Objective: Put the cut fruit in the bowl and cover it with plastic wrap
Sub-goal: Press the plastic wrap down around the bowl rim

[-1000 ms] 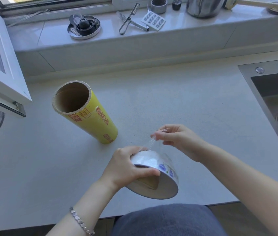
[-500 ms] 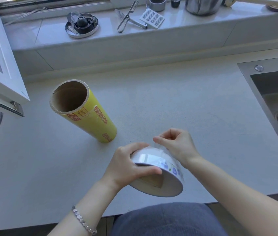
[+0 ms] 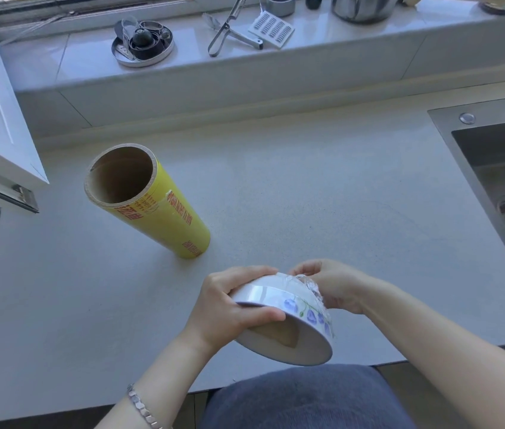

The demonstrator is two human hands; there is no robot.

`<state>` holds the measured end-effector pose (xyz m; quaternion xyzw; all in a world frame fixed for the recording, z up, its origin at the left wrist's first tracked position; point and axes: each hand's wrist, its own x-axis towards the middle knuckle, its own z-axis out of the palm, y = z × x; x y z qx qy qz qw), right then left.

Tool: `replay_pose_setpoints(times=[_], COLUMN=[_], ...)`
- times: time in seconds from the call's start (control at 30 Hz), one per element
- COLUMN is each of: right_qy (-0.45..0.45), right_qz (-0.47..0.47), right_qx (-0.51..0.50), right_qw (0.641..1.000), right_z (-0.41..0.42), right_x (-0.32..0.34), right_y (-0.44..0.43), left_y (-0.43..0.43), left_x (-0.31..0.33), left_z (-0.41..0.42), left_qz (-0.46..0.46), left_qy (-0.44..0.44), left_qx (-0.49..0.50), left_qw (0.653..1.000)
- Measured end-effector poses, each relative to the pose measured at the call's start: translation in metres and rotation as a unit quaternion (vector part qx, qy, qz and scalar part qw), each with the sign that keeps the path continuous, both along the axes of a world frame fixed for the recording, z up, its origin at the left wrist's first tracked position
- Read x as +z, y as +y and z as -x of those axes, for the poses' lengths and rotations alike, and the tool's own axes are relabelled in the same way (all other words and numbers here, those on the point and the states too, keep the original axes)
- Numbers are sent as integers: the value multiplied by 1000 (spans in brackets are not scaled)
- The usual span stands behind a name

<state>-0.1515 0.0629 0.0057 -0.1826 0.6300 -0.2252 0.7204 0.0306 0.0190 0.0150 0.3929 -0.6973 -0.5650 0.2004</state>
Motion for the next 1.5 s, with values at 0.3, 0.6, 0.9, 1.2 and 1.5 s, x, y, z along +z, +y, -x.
replay_pose_setpoints(times=[0.3, 0.6, 0.9, 1.2, 1.5], right_qy=[136, 134, -39, 27, 100], right_qz=[363, 354, 267, 218, 192], right_qx=[-34, 98, -38, 7, -30], right_qw=[921, 921, 962, 976, 976], right_z=[6, -12, 5, 2, -5], right_x=[31, 14, 3, 10, 11], right_y=[19, 27, 24, 11, 4], left_y=[-8, -4, 3, -20, -4], left_x=[2, 3, -2, 12, -12], left_z=[-2, 1, 18, 22, 13], left_qz=[-12, -12, -134, -171, -146], left_qy=[-3, 27, 54, -40, -26], left_qx=[61, 69, 169, -111, -23], left_qw=[998, 997, 975, 978, 989])
